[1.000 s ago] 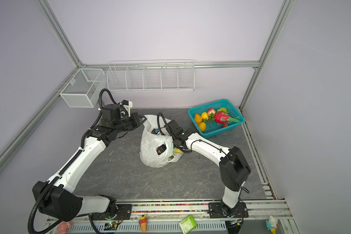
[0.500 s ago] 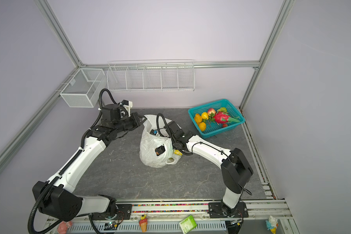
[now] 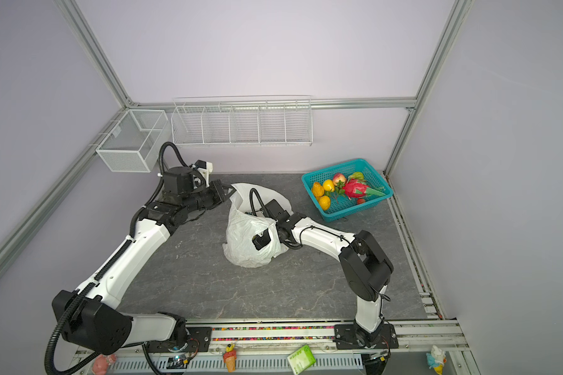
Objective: Place the fake fruits into the plastic bag and tie a complex knot
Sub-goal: 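Open the right gripper to release the lychee inside the bag, then lift the right gripper out of the bag and move it to the basket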
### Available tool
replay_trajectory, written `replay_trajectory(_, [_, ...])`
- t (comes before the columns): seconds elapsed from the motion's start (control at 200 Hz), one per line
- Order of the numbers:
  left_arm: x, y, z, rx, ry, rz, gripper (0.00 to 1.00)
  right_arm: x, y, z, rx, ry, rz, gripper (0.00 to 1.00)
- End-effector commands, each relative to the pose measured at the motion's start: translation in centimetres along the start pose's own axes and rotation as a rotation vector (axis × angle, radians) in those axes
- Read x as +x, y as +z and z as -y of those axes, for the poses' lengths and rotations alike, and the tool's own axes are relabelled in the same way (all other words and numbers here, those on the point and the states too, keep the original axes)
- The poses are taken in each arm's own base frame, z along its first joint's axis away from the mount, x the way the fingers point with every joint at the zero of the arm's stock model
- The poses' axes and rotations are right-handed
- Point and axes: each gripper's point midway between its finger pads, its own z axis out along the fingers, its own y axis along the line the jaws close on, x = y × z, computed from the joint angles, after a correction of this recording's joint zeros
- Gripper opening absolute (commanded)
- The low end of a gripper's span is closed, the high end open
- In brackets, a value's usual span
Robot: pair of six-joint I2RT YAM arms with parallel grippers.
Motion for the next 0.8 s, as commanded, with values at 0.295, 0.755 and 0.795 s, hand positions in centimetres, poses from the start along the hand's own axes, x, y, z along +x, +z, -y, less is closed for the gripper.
replay_trajectory(0.295, [-0.4,-0.5,0.4,-0.002,0.025,0.023,0.00,-2.9,-6.6,-1.9,-0.077,0.034,0.216,0.75])
replay_trajectory(0.755, [-0.9,-0.6,-0.6,-0.042,0.031,0.044,0.00,-7.5,-15.9,0.8,-0.004,0.230,0.586,0.76])
replay_trajectory(0.795, [-0.8,-0.5,-0.7,-0.043,0.028,0.041,0.00,-7.8,-16.6,0.7,0.009,0.226,0.606,0.77])
